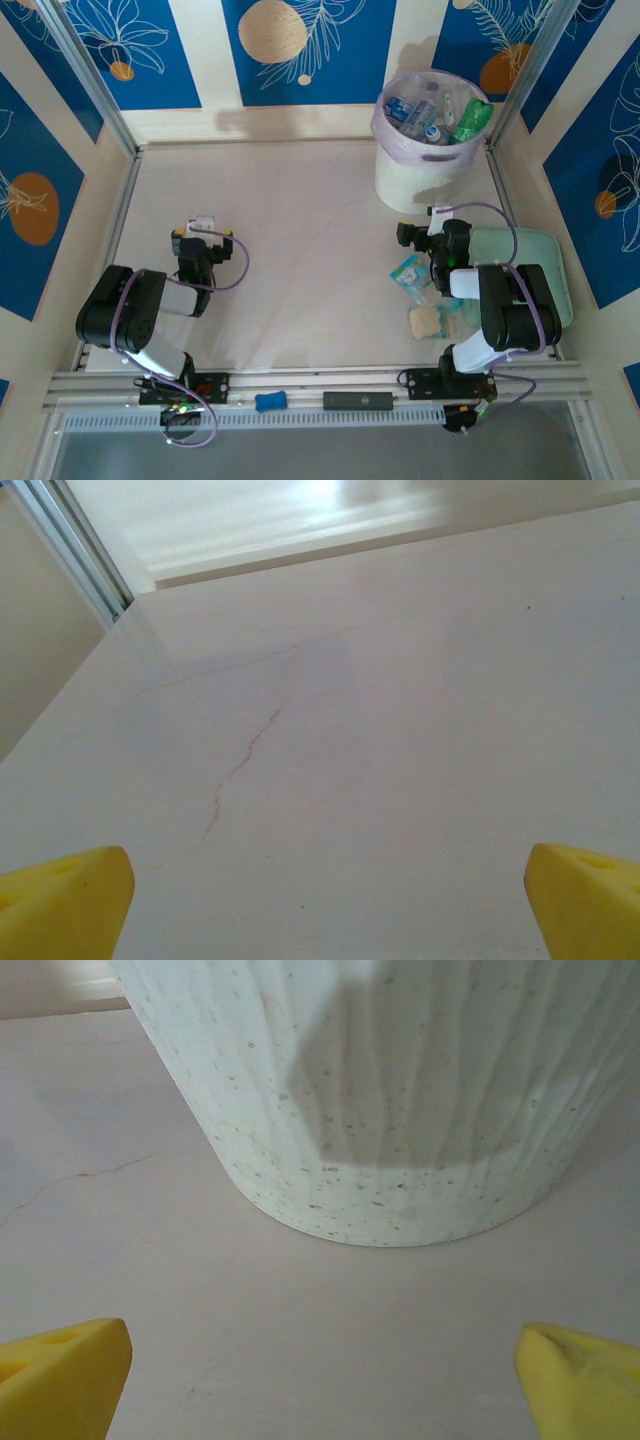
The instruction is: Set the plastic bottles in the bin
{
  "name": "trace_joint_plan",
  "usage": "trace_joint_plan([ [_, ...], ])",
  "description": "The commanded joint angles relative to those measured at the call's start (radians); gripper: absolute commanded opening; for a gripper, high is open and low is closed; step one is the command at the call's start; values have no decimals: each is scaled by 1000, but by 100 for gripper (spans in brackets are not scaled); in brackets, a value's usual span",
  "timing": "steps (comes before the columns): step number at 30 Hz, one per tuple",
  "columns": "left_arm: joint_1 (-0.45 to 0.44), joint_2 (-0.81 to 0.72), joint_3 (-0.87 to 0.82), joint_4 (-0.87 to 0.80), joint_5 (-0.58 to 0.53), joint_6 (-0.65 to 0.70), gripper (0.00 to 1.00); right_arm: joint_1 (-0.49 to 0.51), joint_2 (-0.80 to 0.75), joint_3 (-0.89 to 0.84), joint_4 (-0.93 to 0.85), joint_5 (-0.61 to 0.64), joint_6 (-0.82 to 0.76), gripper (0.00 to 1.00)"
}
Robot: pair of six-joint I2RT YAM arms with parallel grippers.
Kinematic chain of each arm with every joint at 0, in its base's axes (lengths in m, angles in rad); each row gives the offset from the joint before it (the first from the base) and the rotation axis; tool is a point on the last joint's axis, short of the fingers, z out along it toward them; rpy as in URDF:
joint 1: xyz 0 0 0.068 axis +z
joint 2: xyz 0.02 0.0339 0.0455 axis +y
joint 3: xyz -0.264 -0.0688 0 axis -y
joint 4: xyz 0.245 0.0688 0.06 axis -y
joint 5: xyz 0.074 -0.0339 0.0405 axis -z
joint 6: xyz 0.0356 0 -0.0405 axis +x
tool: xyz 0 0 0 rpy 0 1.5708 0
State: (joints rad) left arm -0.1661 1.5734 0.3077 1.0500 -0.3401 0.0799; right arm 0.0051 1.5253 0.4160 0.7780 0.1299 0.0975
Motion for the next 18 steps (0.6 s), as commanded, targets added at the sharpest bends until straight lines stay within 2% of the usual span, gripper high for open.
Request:
trace_joint_plan([
  [1, 9, 8, 19, 18, 16, -9, 100, 3, -2, -2, 29, -15, 6, 99],
  [18, 9, 6, 19, 15, 16, -11, 100, 4, -2, -2, 29, -14, 6, 99],
])
